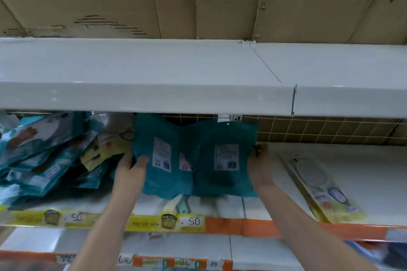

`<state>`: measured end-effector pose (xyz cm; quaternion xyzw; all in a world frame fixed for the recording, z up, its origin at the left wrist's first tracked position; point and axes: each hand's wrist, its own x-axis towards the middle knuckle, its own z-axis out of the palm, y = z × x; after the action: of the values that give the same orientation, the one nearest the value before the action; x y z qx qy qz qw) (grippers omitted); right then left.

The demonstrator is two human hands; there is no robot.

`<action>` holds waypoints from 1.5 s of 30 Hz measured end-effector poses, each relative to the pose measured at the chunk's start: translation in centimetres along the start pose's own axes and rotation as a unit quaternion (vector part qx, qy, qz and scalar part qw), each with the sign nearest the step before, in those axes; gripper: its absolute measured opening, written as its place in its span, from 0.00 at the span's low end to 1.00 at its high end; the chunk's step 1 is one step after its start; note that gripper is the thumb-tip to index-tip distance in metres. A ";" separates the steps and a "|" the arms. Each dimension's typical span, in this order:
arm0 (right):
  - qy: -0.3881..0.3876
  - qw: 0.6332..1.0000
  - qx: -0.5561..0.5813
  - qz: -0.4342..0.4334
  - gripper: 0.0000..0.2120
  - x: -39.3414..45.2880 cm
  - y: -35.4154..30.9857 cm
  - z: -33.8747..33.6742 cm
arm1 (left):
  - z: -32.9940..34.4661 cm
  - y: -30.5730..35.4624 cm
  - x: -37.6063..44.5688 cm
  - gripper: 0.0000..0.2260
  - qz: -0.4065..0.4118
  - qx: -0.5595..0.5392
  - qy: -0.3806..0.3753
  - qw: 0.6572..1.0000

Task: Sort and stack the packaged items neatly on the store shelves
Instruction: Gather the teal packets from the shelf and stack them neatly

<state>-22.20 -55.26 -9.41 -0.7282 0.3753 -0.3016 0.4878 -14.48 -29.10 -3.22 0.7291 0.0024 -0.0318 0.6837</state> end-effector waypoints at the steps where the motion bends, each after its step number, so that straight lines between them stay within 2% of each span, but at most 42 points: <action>1: 0.022 0.999 -0.027 -0.035 0.07 -0.3 -1.2 -0.4 | -0.4 0.7 0.1 0.04 0.038 0.034 0.003 0.999; 3: 0.055 0.990 -0.098 -0.081 0.10 -1.1 -3.3 -1.2 | -1.0 1.3 0.7 0.04 0.117 0.124 0.013 0.985; 5: 0.070 0.976 -0.174 -0.115 0.12 -2.2 -5.3 -1.7 | -0.7 1.5 1.1 0.06 0.211 0.204 0.018 0.956; 8: 0.065 0.927 -0.315 -0.193 0.13 -4.2 -7.2 -1.5 | 0.8 1.4 0.4 0.13 0.320 0.330 -0.016 0.888; 10: 0.019 0.897 -0.377 -0.230 0.14 -5.1 -7.1 -0.4 | 2.3 -0.2 0.0 0.16 0.363 0.397 -0.053 0.841; 12: -0.052 0.878 -0.416 -0.231 0.14 -5.9 -6.6 0.8 | 4.1 -1.9 -0.6 0.20 0.323 0.419 -0.137 0.838; 14: -0.120 0.867 -0.432 -0.220 0.17 -6.7 -6.0 1.7 | 5.3 -3.7 -0.7 0.25 0.232 0.429 -0.211 0.847; 16: -0.163 0.862 -0.432 -0.210 0.19 -7.0 -5.0 2.3 | 5.6 -5.5 -0.1 0.33 0.176 0.449 -0.249 0.840; 18: -0.207 0.873 -0.403 -0.181 0.16 -6.7 -3.5 2.6 | 5.1 -6.6 0.8 0.33 0.162 0.420 -0.229 0.863; 20: -0.260 0.892 -0.347 -0.131 0.13 -6.3 -1.6 2.8 | 4.3 -7.2 1.7 0.28 0.150 0.427 -0.175 0.874; 21: -0.266 0.897 -0.332 -0.119 0.12 -6.0 -0.5 2.9 | 3.9 -7.5 2.0 0.27 0.144 0.455 -0.154 0.865; 23: -0.238 0.902 -0.345 -0.106 0.13 -5.3 1.3 2.9 | 3.3 -8.0 2.4 0.31 0.133 0.535 -0.135 0.824; 24: -0.214 0.902 -0.361 -0.097 0.17 -4.8 2.0 2.8 | 3.2 -8.2 2.5 0.35 0.122 0.559 -0.132 0.810; 26: -0.176 0.904 -0.385 -0.061 0.30 -3.6 2.9 2.3 | 2.9 -8.3 2.5 0.41 0.092 0.586 -0.115 0.797; 29: -0.212 0.891 -0.401 -0.011 0.54 -1.6 3.5 1.2 | 2.7 -8.0 2.3 0.50 0.084 0.614 -0.044 0.784; 31: -0.245 0.878 -0.411 0.002 0.62 -0.8 3.5 0.8 | 2.5 -7.6 2.4 0.51 0.069 0.597 -0.013 0.799; 33: -0.234 0.879 -0.416 0.005 0.65 -0.6 3.3 0.9 | 2.3 -7.3 2.7 0.45 0.019 0.567 -0.038 0.823; 35: -0.213 0.887 -0.408 0.026 0.64 -0.4 3.5 1.2 | 2.1 -7.0 3.2 0.39 -0.041 0.511 -0.083 0.855; 38: -0.222 0.933 -0.259 0.110 0.50 -0.1 4.1 0.2 | 1.5 -7.0 3.4 0.29 -0.066 0.400 -0.103 0.909; 41: -0.218 0.957 -0.138 0.130 0.25 -0.3 4.4 -2.1 | 1.4 -6.7 3.1 0.14 -0.032 0.264 -0.114 0.957; 43: -0.199 0.968 -0.092 0.121 0.12 -0.9 4.3 -3.8 | 1.5 -6.2 2.7 0.09 -0.013 0.212 -0.106 0.971; 45: -0.178 0.976 -0.052 0.112 0.06 -1.7 4.1 -5.4 | 1.7 -5.6 2.0 0.08 0.001 0.181 -0.096 0.979</action>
<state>-28.49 -57.43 -11.48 -0.7480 0.3771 -0.0901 0.5387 -12.78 -30.54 -9.02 0.8341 -0.0704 -0.1008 0.5377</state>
